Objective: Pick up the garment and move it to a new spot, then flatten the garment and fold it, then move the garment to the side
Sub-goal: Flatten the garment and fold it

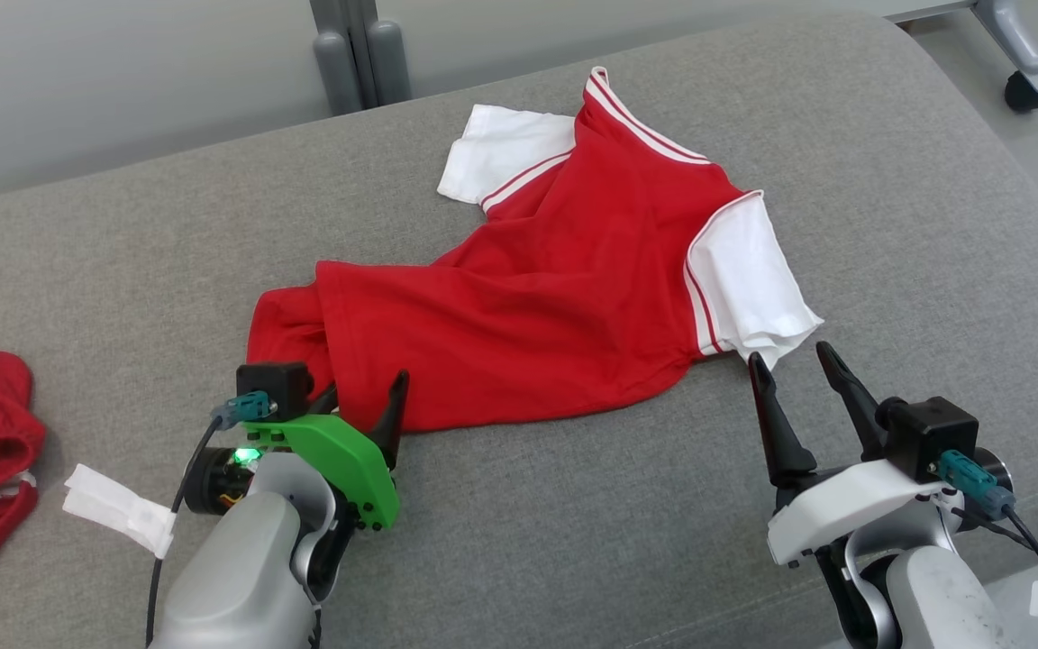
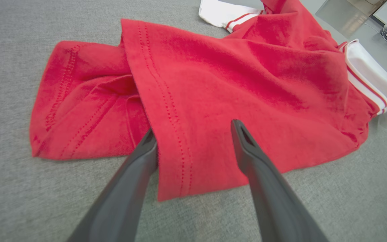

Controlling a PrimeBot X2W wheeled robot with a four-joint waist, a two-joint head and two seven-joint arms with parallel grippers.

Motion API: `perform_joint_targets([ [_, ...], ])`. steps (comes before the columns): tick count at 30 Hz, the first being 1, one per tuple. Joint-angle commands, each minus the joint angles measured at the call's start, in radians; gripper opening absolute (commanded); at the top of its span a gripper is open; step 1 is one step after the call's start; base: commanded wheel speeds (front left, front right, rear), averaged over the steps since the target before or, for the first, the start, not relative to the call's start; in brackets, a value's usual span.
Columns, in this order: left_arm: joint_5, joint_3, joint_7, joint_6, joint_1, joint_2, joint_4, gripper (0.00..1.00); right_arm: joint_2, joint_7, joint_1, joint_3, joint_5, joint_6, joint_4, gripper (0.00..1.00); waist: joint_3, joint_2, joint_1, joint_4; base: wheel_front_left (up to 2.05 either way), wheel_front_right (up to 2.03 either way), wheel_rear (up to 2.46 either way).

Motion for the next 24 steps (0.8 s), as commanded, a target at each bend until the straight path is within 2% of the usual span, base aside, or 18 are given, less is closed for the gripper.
perform_joint_targets([
  [1,-0.008,-0.005,-0.012,-0.001,-0.018,0.01,0.0,0.84,-0.001,0.0,-0.005,0.002,-0.002,-0.001,-0.003,1.0,0.0,-0.0001,0.0,0.0,0.0,0.0,0.0],
  [2,-0.016,-0.013,-0.017,-0.001,-0.02,0.011,0.001,0.7,-0.001,0.001,-0.003,0.001,-0.001,-0.001,-0.004,1.0,0.0,-0.0001,0.0,0.001,0.0,0.0,0.0],
  [3,-0.018,-0.023,-0.021,-0.001,-0.022,0.012,-0.002,0.5,-0.001,0.002,-0.002,0.0,-0.001,-0.001,-0.005,1.0,0.0,-0.0001,0.0,0.003,0.0,0.0,0.0],
  [4,-0.025,-0.032,-0.026,-0.001,-0.025,0.015,-0.003,0.43,-0.001,0.003,-0.001,-0.002,0.0,-0.001,-0.005,1.0,0.001,-0.0001,0.0,0.005,0.0,0.0,0.0],
  [5,-0.03,-0.044,-0.037,-0.001,-0.029,0.017,-0.01,0.05,-0.001,0.003,-0.001,-0.003,0.001,-0.001,-0.004,1.0,0.001,-0.0001,0.0,0.007,0.0,0.0,0.0],
  [6,-0.037,-0.054,-0.038,-0.001,-0.03,0.017,-0.013,0.0,-0.001,0.003,-0.002,-0.002,0.001,-0.001,-0.004,1.0,0.001,-0.0001,0.0,0.009,0.0,0.0,0.0],
  [13,-0.108,-0.104,-0.073,-0.002,-0.022,0.04,-0.064,0.0,-0.001,0.004,0.007,-0.019,0.001,-0.001,-0.01,1.0,-0.001,-0.0001,0.0,0.06,0.0,0.0,0.0],
  [21,-0.173,-0.099,-0.076,0.0,0.072,0.089,-0.193,0.0,-0.001,0.011,0.022,-0.049,-0.009,-0.001,-0.021,1.0,-0.02,-0.0001,0.0,0.181,0.0,0.0,0.0],
  [24,-0.196,-0.089,-0.052,0.017,0.126,0.112,-0.262,0.0,-0.001,0.015,0.025,-0.052,-0.01,-0.001,-0.023,1.0,-0.031,-0.0001,0.0,0.215,0.0,0.0,0.0],
])
